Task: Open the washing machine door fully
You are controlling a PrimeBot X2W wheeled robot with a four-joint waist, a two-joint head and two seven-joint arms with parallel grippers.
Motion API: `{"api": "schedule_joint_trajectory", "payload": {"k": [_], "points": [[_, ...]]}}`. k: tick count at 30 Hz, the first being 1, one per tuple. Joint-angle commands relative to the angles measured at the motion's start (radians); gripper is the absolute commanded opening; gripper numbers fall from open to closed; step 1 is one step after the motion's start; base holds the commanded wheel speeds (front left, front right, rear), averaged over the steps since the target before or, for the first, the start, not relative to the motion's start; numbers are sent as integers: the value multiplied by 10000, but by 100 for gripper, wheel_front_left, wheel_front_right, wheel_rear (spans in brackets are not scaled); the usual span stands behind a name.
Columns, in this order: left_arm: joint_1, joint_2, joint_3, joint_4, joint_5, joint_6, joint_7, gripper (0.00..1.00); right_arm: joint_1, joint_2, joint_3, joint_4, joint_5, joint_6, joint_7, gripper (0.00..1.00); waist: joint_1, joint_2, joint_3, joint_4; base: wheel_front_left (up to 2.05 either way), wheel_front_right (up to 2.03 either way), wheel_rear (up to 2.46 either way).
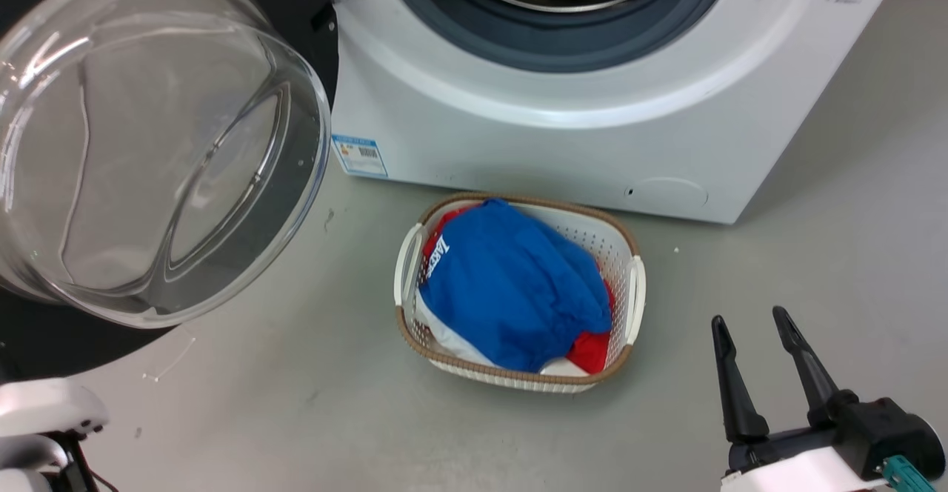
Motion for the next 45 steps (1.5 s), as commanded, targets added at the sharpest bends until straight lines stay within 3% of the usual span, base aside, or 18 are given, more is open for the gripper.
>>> {"api": "schedule_joint_trajectory", "payload": {"k": [1,12,20,29,39,40,41,42,45], "points": [[232,-17,-86,-150,120,-83,-14,0,122,21,-38,-28,88,-2,-19,100,0,0,-401,-48,0,0,0],[1559,-293,-1171,-1360,599,-528,-17,0,798,21,-211,-36,356,-2,-21,100,0,0,-1815,-126,0,0,0],[2204,-547,-2423,-2233,765,-835,-17,0,1054,21,-415,-341,325,-2,-19,100,0,0,-2147,-365,0,0,0],[2709,-724,-4343,-2988,611,-916,-16,0,1185,21,-668,-721,368,-2,-19,100,0,0,-2263,-872,0,0,0],[3125,-773,-5959,-2754,163,-538,-16,0,1271,20,-814,-788,481,-2,-21,100,0,0,-2354,-1438,0,0,0],[3159,-773,-6043,-2669,130,-487,-16,19,1304,20,-830,-782,493,-2,-21,100,0,0,-2369,-1477,0,0,0],[3177,-773,-6090,-2612,85,-378,-16,52,1342,22,-835,-767,503,-1,-19,100,0,0,-2382,-1517,0,0,0],[3191,-776,-6128,-2549,57,-288,-16,100,1368,22,-833,-756,523,-2,-21,100,0,0,-2396,-1550,0,0,0],[3238,-776,-6242,-2393,-125,-133,-16,100,1423,22,-843,-726,576,-2,-21,100,0,0,-2425,-1628,0,0,0]]}}
